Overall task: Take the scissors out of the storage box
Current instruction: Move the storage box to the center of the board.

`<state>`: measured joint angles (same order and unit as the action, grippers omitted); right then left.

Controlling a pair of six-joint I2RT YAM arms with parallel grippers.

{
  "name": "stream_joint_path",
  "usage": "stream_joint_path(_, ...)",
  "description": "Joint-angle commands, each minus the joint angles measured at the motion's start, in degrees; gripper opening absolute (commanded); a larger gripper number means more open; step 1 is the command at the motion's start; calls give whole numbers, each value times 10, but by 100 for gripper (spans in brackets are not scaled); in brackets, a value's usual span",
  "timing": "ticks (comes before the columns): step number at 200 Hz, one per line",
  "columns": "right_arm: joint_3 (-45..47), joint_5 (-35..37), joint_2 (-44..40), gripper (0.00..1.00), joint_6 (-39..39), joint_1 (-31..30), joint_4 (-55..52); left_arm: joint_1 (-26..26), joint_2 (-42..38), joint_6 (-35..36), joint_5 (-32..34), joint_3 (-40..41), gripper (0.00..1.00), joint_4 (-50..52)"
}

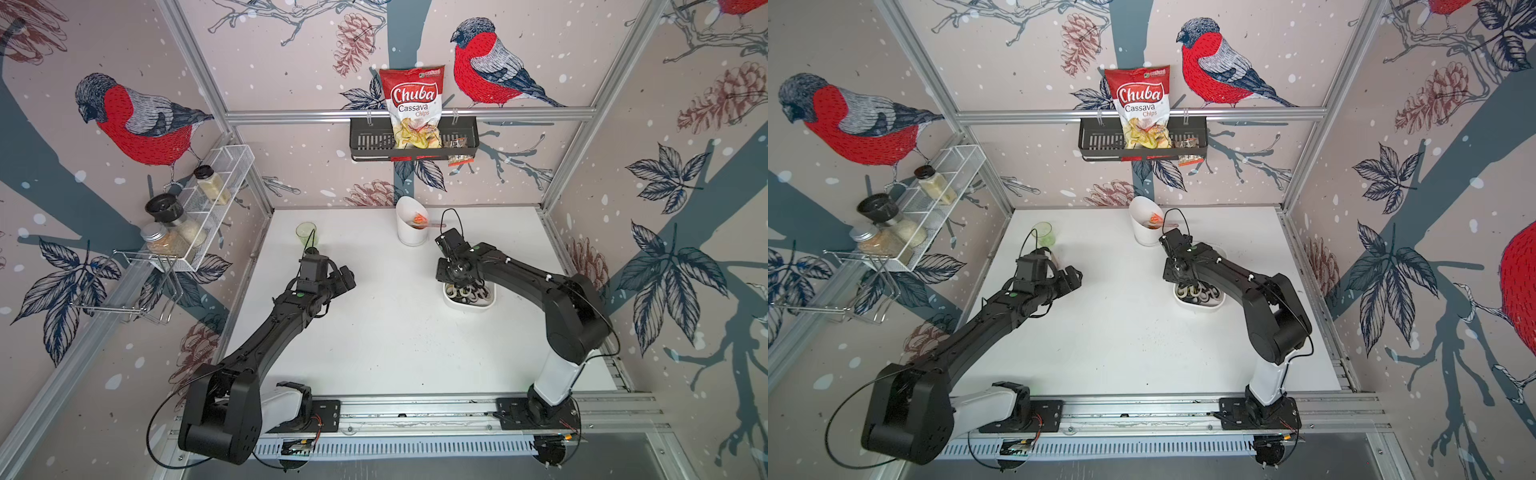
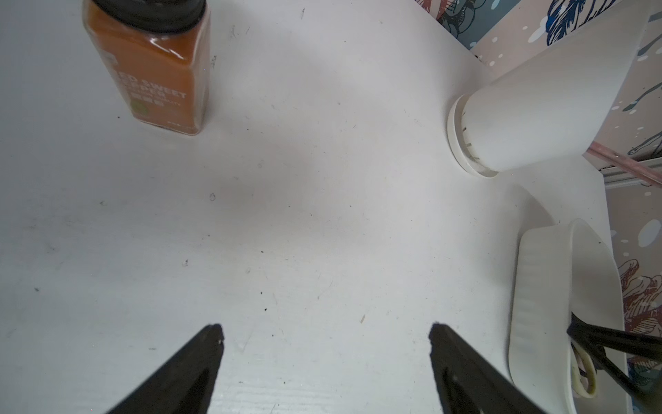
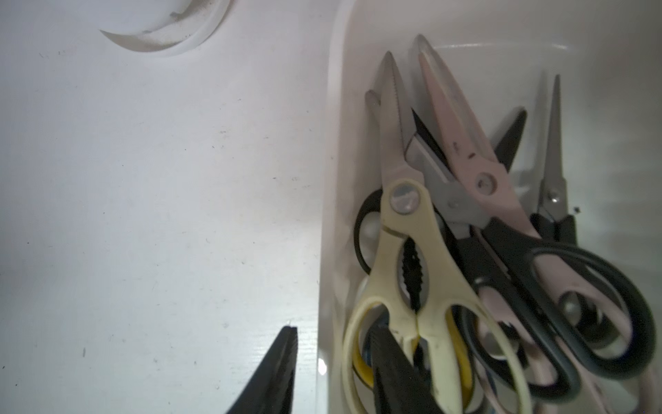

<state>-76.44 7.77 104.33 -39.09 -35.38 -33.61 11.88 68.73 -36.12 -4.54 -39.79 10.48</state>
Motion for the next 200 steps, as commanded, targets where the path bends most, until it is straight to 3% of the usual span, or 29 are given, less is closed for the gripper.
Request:
stream_joint_path(1, -33, -3, 28, 25, 12, 4, -19, 2, -15, -22, -7, 15, 94, 7)
stream_joint_path(11, -39, 2, 32, 16, 17, 5, -21, 1, -18, -26, -7, 21, 94, 2)
stream_joint_path(47, -29, 17, 20, 3, 33, 18, -40, 1, -7, -23, -13, 19, 94, 3)
stream_joint_path(96, 55, 5, -61, 2, 116, 91, -29, 2, 6, -28, -30, 2, 94, -5)
stream_joint_path(138, 117, -16, -131, 6, 131, 136, 3, 8, 39, -41, -44, -22, 93, -9)
stream_joint_path(165, 124, -62, -148, 17, 128, 133, 15, 16, 47, -50, -43, -32, 94, -16)
stream_joint_path(200, 131, -63, -136, 27, 126, 119, 14, 29, 55, -60, -39, -32, 94, -22)
